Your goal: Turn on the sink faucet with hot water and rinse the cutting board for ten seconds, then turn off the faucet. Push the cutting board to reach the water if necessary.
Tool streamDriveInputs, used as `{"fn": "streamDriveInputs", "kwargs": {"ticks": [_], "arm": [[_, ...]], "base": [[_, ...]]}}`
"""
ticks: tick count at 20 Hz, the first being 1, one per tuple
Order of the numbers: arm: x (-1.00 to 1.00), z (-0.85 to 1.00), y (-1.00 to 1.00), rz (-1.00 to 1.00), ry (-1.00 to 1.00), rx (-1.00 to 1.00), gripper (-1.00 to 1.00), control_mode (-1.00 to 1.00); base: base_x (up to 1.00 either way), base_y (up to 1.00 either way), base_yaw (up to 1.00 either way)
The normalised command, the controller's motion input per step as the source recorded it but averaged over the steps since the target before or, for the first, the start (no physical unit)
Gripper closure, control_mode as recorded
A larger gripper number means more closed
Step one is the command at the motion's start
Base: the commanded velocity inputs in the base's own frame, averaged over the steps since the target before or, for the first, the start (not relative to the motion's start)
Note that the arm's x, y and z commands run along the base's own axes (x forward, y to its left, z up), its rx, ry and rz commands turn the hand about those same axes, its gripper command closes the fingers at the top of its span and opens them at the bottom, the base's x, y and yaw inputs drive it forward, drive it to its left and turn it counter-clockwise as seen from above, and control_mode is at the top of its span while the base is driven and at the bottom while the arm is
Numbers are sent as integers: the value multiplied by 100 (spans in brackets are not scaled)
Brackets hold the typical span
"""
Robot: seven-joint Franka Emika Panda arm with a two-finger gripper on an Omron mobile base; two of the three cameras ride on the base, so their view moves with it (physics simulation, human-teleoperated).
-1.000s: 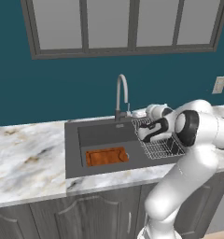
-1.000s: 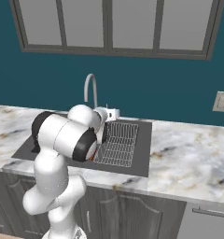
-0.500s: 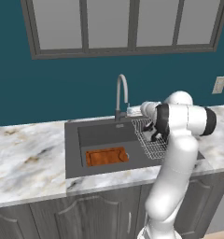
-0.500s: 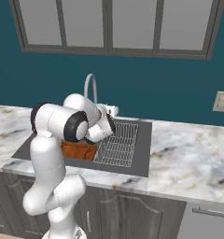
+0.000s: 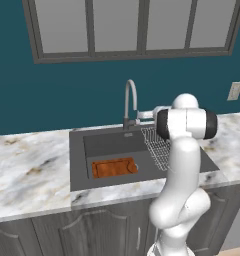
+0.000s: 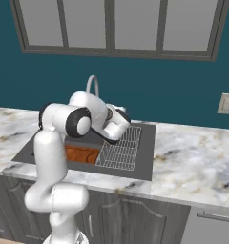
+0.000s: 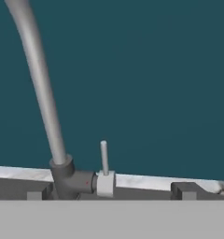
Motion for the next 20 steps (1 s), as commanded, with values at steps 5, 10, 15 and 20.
{"fn": "streamDriveInputs", "kwargs": {"ticks": [5,10,15,20], "arm": [[0,-36,0,0,-7,5,-100,-100],[0,-36,1,0,-4,1,-100,-100],[0,-16,13,0,0,0,-100,-100],[0,-15,18,0,0,0,-100,-100]], "base": [[0,0,0],[0,0,0],[0,0,0],[0,0,0]]}}
